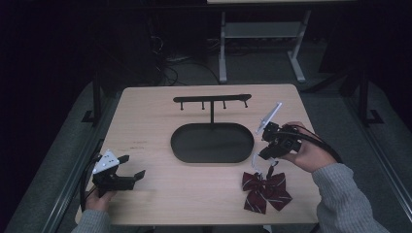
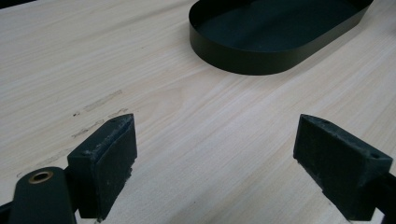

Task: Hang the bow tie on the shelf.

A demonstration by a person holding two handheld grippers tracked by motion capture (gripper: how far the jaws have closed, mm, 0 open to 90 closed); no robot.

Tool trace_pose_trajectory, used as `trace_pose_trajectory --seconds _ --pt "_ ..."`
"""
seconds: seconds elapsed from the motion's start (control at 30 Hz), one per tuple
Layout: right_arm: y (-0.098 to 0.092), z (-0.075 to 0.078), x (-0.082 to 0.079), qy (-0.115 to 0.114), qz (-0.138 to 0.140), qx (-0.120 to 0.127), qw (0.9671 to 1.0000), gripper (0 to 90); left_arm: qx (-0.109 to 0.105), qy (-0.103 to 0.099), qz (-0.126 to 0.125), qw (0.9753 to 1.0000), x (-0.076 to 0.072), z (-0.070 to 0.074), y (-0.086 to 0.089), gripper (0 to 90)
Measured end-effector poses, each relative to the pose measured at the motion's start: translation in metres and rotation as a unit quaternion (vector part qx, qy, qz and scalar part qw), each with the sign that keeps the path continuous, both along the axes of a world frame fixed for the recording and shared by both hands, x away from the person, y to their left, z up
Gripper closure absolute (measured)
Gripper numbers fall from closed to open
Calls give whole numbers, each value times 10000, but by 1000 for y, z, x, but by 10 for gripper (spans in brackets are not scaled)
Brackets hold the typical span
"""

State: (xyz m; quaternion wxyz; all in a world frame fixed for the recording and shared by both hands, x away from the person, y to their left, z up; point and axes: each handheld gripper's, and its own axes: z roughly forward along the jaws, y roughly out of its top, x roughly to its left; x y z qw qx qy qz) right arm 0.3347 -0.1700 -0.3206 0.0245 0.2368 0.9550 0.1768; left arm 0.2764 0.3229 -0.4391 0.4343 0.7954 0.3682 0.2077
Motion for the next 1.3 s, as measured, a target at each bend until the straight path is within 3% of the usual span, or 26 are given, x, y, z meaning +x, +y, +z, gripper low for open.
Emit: trace_pose_trajectory --seconds 0.83,1.3 --pt "29 32 9 -172 310 -25 9994 875 -39 -3 39 10000 1 0 2 129" --pt "44 44 22 -118 400 13 9991 875 -47 -15 30 10000 0 1 1 129"
